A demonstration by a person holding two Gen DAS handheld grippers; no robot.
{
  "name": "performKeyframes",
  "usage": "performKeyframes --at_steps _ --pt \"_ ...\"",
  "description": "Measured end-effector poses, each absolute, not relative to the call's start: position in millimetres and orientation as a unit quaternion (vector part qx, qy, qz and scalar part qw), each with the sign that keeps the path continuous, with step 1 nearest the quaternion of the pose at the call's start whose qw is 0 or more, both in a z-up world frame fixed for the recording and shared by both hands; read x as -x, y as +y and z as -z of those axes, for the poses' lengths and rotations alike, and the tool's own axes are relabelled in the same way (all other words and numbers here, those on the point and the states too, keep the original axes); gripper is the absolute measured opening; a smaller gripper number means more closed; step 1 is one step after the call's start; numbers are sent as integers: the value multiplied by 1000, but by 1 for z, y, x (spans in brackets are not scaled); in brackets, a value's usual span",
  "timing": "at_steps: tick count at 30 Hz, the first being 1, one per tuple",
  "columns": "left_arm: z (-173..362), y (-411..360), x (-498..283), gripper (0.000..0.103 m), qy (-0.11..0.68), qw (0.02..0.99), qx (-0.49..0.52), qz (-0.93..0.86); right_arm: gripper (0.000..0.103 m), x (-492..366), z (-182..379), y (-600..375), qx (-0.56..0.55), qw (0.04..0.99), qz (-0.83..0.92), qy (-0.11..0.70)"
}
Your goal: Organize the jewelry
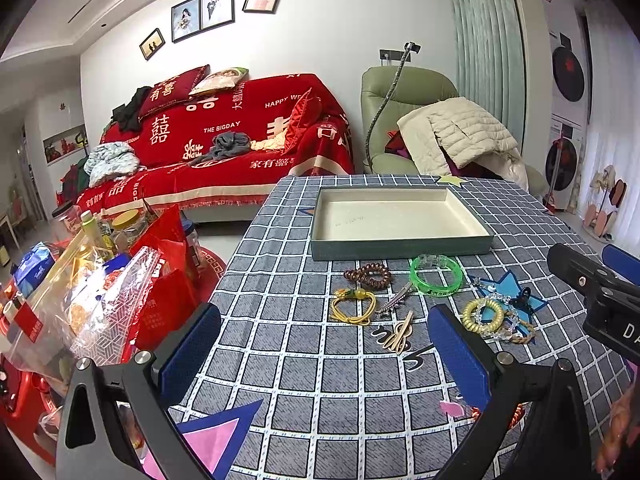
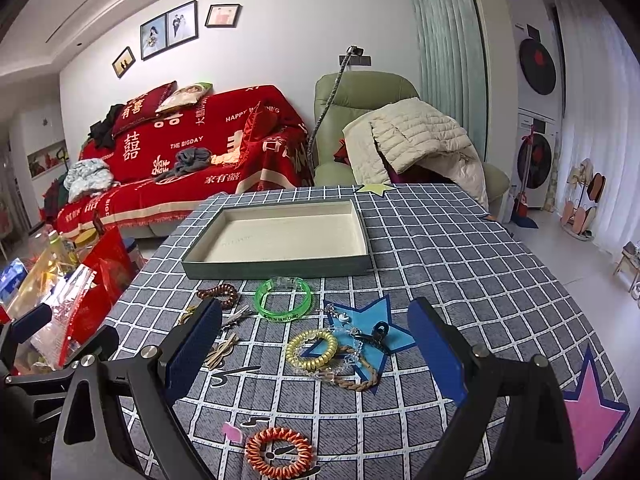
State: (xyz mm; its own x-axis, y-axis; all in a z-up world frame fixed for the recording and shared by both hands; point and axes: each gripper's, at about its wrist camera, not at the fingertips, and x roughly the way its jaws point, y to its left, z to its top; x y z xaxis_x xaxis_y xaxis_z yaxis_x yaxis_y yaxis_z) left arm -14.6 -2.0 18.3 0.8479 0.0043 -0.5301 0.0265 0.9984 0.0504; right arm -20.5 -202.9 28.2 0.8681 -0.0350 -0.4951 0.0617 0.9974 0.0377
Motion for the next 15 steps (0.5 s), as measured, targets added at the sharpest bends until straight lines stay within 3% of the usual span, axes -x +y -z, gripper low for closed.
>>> performKeyframes --at_steps 15 --pt "-19 -1 15 103 275 961 -28 6 95 21 -29 -202 -28 966 23 255"
